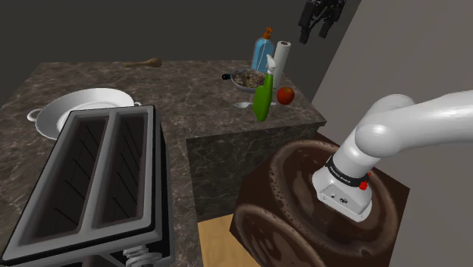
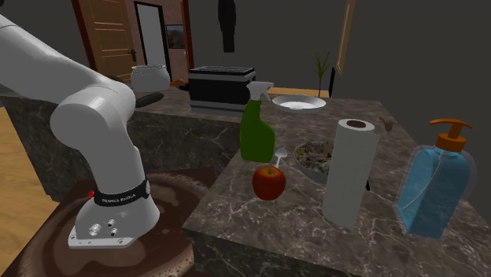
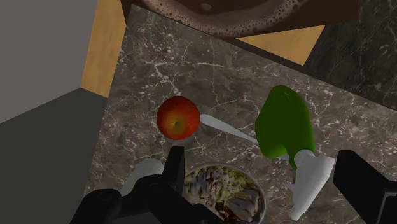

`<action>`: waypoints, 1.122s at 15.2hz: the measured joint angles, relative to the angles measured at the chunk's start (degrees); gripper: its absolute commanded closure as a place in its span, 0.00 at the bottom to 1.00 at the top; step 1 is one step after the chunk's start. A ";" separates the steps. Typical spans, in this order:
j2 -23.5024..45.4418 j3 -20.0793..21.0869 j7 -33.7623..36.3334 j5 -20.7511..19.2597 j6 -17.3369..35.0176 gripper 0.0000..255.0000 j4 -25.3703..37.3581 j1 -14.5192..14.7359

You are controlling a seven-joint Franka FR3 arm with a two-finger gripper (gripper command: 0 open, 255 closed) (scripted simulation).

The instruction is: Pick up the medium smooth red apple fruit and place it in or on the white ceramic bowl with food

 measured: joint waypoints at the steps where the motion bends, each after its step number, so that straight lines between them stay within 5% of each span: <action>1: 0.00 0.00 0.00 0.00 0.00 0.00 0.00 0.00; 17: 21.36 -11.84 -16.44 -5.48 17.78 0.00 -8.02 -0.54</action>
